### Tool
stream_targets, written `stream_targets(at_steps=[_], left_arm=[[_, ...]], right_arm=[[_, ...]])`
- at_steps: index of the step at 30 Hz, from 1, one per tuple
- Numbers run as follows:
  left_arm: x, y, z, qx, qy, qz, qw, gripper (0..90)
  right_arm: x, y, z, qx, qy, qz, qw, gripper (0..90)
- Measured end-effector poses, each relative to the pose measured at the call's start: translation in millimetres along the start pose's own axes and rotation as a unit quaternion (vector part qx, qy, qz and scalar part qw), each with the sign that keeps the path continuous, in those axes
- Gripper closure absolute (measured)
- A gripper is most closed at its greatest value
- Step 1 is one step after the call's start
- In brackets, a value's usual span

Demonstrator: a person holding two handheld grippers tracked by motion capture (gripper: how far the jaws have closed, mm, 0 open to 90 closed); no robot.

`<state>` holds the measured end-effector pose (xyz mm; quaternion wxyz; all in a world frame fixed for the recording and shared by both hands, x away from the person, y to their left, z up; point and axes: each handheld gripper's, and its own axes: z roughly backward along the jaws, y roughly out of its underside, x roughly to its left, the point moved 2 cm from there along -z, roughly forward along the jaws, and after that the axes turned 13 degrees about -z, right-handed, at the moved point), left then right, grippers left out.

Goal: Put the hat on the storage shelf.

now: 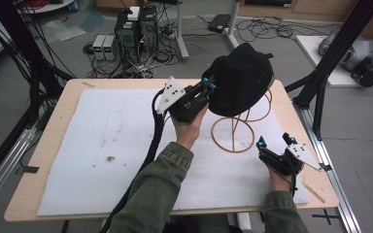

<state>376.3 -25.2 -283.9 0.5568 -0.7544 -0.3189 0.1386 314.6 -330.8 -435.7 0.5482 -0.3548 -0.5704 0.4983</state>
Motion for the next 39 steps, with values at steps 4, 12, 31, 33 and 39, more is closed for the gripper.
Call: stream_targets(at_steps=[4, 12, 31, 33, 39], left_arm=[[-2.6, 2.5, -6.7, 0.005, 0.004, 0.003, 1.0, 88.0], [-4.2, 7.2, -24.3, 0.015, 0.015, 0.005, 0.9998, 87.9], [-1.9, 5.9, -60.1, 0.081, 0.056, -0.013, 0.995, 88.0], [-0.7, 5.7, -61.2, 0.098, 0.06, -0.017, 0.9932, 88.0], [6.5, 4.9, -65.2, 0.131, 0.074, -0.011, 0.9885, 87.9]], right_arm=[[-0.5, -0.2, 0.3, -0.002, 0.0, 0.001, 1.0, 10.1], [-0.4, -0.5, 0.0, -0.001, -0.002, 0.001, 1.0, 10.1], [-0.8, -0.5, -0.6, 0.0, -0.006, 0.003, 1.0, 10.2], [-0.6, -0.5, -0.6, 0.0, -0.006, 0.003, 1.0, 10.2], [-0.5, -0.3, -0.9, 0.0, -0.006, 0.003, 1.0, 10.2]])
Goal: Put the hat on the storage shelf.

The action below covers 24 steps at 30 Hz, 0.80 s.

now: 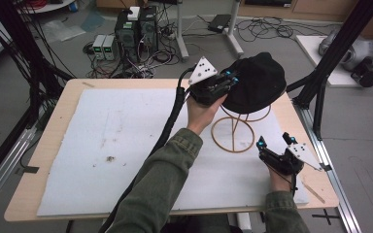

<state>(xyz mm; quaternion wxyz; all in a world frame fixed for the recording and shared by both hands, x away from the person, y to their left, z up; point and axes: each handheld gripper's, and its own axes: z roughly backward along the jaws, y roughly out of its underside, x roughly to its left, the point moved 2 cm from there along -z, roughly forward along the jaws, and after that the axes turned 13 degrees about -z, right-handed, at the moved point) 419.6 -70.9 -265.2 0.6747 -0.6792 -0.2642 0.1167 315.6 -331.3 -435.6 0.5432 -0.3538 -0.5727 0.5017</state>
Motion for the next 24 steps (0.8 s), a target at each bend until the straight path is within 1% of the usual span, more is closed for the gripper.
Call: stream_targets(at_steps=[6, 7, 8, 10, 14, 15, 18, 24], left_arm=[[-1.8, 0.7, -0.6, 0.016, 0.014, -0.01, 0.9997, 87.9], [-2.2, 1.5, -0.8, 0.021, 0.019, -0.007, 0.9996, 87.9], [-2.2, 1.5, -0.8, 0.021, 0.019, -0.007, 0.9996, 87.9], [-2.7, 3.5, -1.5, 0.03, 0.023, -0.006, 0.9993, 87.9], [-4.7, 7.2, -3.5, 0.044, 0.025, -0.017, 0.9986, 87.2], [-5.1, 7.5, -3.6, 0.044, 0.026, -0.017, 0.9986, 87.2], [-5.6, 7.2, -3.2, 0.041, 0.028, -0.017, 0.9986, 86.7], [-5.7, 9.5, -2.2, 0.038, 0.028, -0.011, 0.9988, 86.7]], right_arm=[[0.0, 0.5, -0.9, 0.002, -0.001, 0.001, 1.0, 10.2], [0.0, 0.5, -0.9, 0.002, -0.001, 0.002, 1.0, 10.2], [-0.1, 0.5, -0.9, 0.001, -0.001, 0.001, 1.0, 10.2], [0.0, 0.3, -0.5, 0.001, -0.002, 0.0, 1.0, 10.2], [-0.1, 0.1, -0.4, 0.0, -0.002, 0.0, 1.0, 10.2], [0.2, 0.1, -0.5, -0.001, -0.002, -0.002, 1.0, 10.2], [-0.3, 0.1, -0.6, 0.0, -0.002, 0.001, 1.0, 10.2], [-0.1, 0.1, -0.2, -0.001, -0.001, 0.0, 1.0, 10.2]])
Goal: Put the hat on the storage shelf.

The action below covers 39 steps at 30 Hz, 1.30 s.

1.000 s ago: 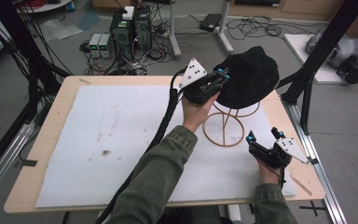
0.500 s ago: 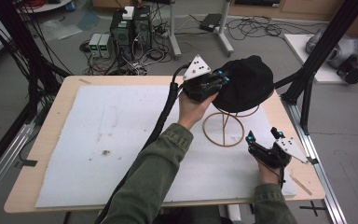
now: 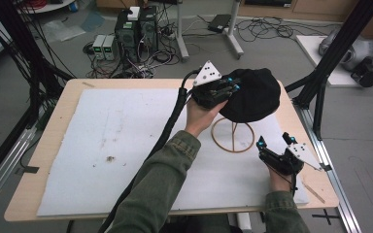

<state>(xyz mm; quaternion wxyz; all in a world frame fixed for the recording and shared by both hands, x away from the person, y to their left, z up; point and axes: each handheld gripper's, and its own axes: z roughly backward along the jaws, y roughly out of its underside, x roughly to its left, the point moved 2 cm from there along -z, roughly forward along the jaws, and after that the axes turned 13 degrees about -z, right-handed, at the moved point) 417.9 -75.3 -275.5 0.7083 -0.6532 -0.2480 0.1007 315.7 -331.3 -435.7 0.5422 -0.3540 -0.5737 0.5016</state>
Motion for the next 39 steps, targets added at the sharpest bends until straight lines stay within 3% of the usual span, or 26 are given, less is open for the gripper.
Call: stream_targets(at_steps=[10, 13, 14, 15, 17, 18, 19, 22, 30, 35, 39], left_arm=[[1.0, 5.9, 0.8, -0.004, -0.005, 0.013, 0.9999, 84.9], [1.4, 7.2, -0.3, 0.001, -0.011, 0.016, 0.9998, 77.5], [2.5, 8.2, -0.8, 0.004, -0.012, 0.022, 0.9997, 68.1], [3.6, 9.1, -1.1, 0.003, -0.011, 0.027, 0.9996, 68.1], [5.0, 10.3, -0.8, 0.002, -0.019, 0.032, 0.9993, 59.3], [5.8, 10.8, -0.1, -0.002, -0.022, 0.036, 0.9991, 50.6], [6.3, 11.1, 0.4, -0.006, -0.024, 0.037, 0.999, 50.6], [8.2, 11.1, 2.3, -0.015, -0.032, 0.044, 0.9984, 37.8], [12.0, 12.1, 9.5, -0.021, -0.056, 0.039, 0.9974, 31.6], [16.2, 13.2, 14.4, -0.028, -0.063, 0.052, 0.9963, 29.9], [16.7, 12.3, 18.7, -0.03, -0.072, 0.047, 0.9958, 27.7]], right_arm=[[0.3, -0.1, 0.0, -0.001, 0.0, 0.0, 1.0, 10.2], [0.4, -0.2, -0.2, -0.004, -0.001, 0.0, 1.0, 10.2], [0.2, -0.4, 0.6, -0.003, -0.002, 0.002, 1.0, 10.2], [0.2, -0.4, 0.6, -0.003, -0.002, 0.002, 1.0, 10.2], [0.1, -0.4, 0.9, -0.004, -0.002, 0.002, 1.0, 10.2], [-0.4, -0.6, 1.2, -0.004, -0.001, 0.005, 1.0, 10.2], [-0.5, -0.7, 1.6, -0.005, -0.001, 0.002, 1.0, 10.2], [-2.4, -0.7, 2.2, -0.005, 0.002, 0.001, 1.0, 10.2], [-1.4, -0.2, 2.0, -0.004, 0.002, 0.0, 1.0, 10.2], [-1.3, -0.5, 1.9, -0.005, 0.003, 0.0, 1.0, 10.2], [-0.2, -0.2, 1.7, -0.003, 0.002, 0.001, 1.0, 10.1]])
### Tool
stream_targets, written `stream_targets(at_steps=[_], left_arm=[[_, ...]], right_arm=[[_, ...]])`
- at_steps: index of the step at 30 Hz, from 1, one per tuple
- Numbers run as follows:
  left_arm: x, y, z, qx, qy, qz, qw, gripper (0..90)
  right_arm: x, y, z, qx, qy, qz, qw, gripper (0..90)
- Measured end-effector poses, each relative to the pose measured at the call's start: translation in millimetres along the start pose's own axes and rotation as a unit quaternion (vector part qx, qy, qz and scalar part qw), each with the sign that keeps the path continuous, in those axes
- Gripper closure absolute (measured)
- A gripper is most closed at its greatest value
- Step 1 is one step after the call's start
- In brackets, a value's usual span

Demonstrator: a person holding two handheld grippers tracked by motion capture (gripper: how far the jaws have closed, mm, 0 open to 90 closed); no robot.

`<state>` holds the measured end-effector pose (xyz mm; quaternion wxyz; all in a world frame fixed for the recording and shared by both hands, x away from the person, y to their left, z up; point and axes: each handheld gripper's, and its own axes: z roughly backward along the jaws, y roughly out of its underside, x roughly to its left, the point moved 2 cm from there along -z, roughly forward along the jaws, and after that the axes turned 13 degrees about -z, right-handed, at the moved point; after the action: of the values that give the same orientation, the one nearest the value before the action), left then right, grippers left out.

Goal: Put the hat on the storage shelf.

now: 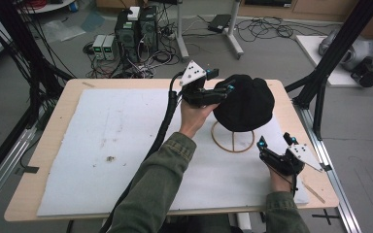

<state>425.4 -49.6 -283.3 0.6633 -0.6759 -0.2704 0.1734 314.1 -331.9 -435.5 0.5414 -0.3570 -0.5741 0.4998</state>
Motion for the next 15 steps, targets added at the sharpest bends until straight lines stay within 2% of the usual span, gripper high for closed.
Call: stream_targets(at_steps=[5, 10, 15], left_arm=[[-0.5, 2.5, 10.5, -0.003, -0.012, -0.009, 0.9999, 23.4], [1.0, 5.1, 25.2, -0.005, -0.032, -0.013, 0.9994, 22.6], [3.0, 9.2, 37.2, -0.005, -0.043, -0.018, 0.9989, 20.9]], right_arm=[[1.0, 0.2, 0.0, -0.001, 0.0, -0.003, 1.0, 10.2], [2.9, -0.1, 1.3, -0.002, -0.002, 0.0, 1.0, 10.2], [4.2, 0.4, -0.4, -0.002, -0.004, 0.002, 1.0, 10.2]])
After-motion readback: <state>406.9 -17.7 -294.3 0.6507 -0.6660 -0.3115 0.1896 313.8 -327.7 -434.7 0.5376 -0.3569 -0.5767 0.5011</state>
